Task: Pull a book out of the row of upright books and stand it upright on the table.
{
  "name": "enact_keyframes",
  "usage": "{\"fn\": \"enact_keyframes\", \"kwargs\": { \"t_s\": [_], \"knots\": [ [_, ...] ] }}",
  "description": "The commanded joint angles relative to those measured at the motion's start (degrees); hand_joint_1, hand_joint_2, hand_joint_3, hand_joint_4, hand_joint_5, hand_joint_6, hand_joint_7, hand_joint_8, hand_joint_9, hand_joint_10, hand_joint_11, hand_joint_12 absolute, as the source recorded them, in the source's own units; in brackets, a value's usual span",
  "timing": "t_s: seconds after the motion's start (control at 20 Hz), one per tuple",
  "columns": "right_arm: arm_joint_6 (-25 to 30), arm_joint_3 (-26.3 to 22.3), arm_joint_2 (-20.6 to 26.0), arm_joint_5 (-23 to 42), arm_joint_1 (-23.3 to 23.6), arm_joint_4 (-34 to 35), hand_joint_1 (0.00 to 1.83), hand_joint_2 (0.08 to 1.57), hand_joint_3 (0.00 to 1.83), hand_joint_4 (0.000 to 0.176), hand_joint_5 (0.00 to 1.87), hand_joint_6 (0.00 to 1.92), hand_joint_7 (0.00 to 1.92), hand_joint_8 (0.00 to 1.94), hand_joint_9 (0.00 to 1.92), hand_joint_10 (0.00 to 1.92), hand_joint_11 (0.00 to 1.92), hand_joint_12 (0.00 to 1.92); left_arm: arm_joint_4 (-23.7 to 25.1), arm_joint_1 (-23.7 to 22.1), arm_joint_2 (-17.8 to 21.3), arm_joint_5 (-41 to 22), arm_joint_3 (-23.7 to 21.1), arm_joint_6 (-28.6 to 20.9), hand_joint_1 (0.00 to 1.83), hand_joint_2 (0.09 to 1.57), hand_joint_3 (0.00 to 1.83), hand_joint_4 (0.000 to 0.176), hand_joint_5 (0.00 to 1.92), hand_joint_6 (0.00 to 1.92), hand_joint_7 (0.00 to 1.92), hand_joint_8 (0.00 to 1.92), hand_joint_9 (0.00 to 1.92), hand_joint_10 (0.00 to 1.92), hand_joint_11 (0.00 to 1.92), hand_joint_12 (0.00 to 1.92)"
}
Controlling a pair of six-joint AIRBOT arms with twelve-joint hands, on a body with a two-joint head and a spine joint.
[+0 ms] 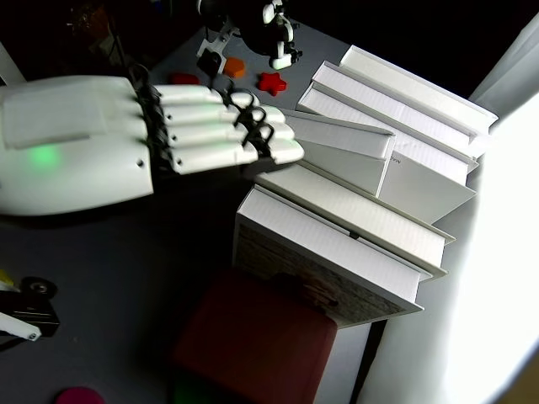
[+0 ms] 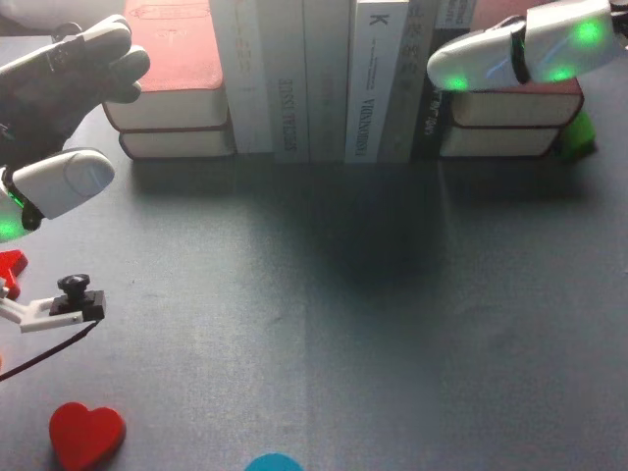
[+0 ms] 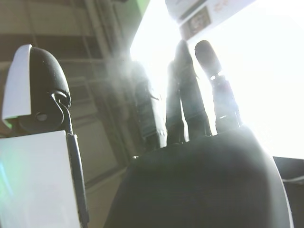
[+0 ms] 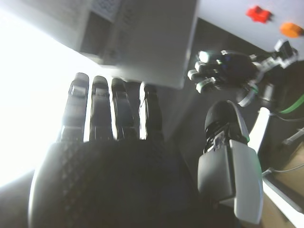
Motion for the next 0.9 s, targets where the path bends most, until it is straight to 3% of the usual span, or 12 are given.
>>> {"fn": "enact_keyframes", "kwargs": {
  "t_s": [0.0,0.3,0.45,0.5,0.55,0.6,0.65,0.7,0.75,0.8,0.85],
  "knots": [
    [0.1,-0.5,0.2,4.3,0.5,2.0,0.0,1.09,0.0,0.176,0.02,0.01,0.0,0.0,0.0,0.0,0.0,0.0,-1.4,-0.2,-0.3,-6.5,-0.1,-0.6,1.08,0.93,0.0,0.0,0.66,0.02,0.38,0.02,0.51,0.02,0.0,1.29],
    [-0.3,-1.9,1.2,5.8,-0.8,1.8,0.0,1.09,0.0,0.176,0.06,0.02,0.0,0.0,0.0,0.0,0.0,0.0,-1.9,0.6,-0.6,-6.5,-0.2,-0.6,1.04,0.98,0.02,0.0,0.65,0.01,0.4,0.01,0.48,0.0,0.0,1.32],
    [-1.5,-1.6,1.2,5.8,1.0,2.7,0.0,1.06,0.0,0.176,0.05,0.01,0.0,0.0,0.0,0.0,0.0,0.0,-2.0,0.8,-0.8,-6.5,-0.2,-0.6,1.05,0.98,0.01,0.0,0.66,0.01,0.38,0.0,0.48,0.0,0.0,1.32],
    [-1.9,-1.5,1.2,5.7,1.7,2.7,0.0,1.06,0.0,0.166,0.09,0.02,0.0,0.0,0.0,0.0,0.0,0.0,-2.0,0.9,-0.8,-6.5,-0.1,-0.6,1.06,0.96,0.0,0.0,0.68,0.02,0.39,0.01,0.49,0.01,0.0,1.31],
    [-2.3,-1.1,1.1,5.6,2.7,2.7,0.0,1.08,0.0,0.134,0.16,0.02,0.0,0.0,0.0,0.0,0.0,0.0,-2.1,0.9,-0.8,-6.5,-0.1,-0.6,1.06,0.94,0.0,0.0,0.7,0.02,0.4,0.01,0.51,0.02,0.0,1.33],
    [-2.3,-0.9,0.8,5.6,3.1,3.0,0.13,1.13,0.01,0.126,0.21,0.03,0.0,0.0,0.0,0.0,0.0,0.0,-2.0,0.9,-0.9,-6.5,0.1,-0.6,1.06,0.94,0.0,0.0,0.7,0.02,0.4,0.0,0.51,0.02,0.0,1.31],
    [-2.2,-0.8,0.8,5.9,3.2,3.5,0.13,1.13,0.01,0.126,0.21,0.03,0.0,0.0,0.0,0.0,0.0,0.0,-1.9,0.8,-0.9,-6.5,0.2,-0.6,1.06,0.94,0.0,0.0,0.7,0.02,0.4,0.0,0.51,0.02,0.0,1.31],
    [-1.9,-0.7,0.6,6.4,3.2,3.5,0.54,1.13,0.0,0.156,0.25,0.03,0.0,0.0,0.0,0.0,0.0,0.0,-1.9,0.8,-0.9,-6.4,0.2,-0.6,1.05,0.95,0.0,0.0,0.69,0.01,0.39,0.0,0.5,0.01,0.0,1.33],
    [-1.9,-0.5,0.3,6.9,3.3,3.5,0.54,1.13,0.0,0.156,0.25,0.03,0.0,0.0,0.0,0.0,0.0,0.0,-1.9,0.8,-0.9,-6.4,0.1,-0.6,1.05,0.95,0.0,0.0,0.69,0.01,0.39,0.0,0.5,0.01,0.0,1.33],
    [-1.9,-0.5,0.2,6.9,3.5,3.3,0.71,1.07,0.0,0.175,0.21,0.01,0.0,0.0,0.0,0.0,0.0,0.0,-1.9,0.9,-0.9,-6.4,0.1,-0.6,1.05,0.94,0.0,0.0,0.69,0.01,0.38,0.0,0.5,0.01,0.0,1.31],
    [-1.9,-0.4,0.2,6.9,3.8,3.0,0.49,1.11,0.0,0.176,0.19,0.0,0.0,0.0,0.0,0.0,0.0,0.0,-1.9,0.9,-0.9,-6.4,0.1,-0.6,1.04,0.95,0.0,0.0,0.69,0.01,0.36,0.0,0.49,0.0,0.0,1.26]
  ]
}}
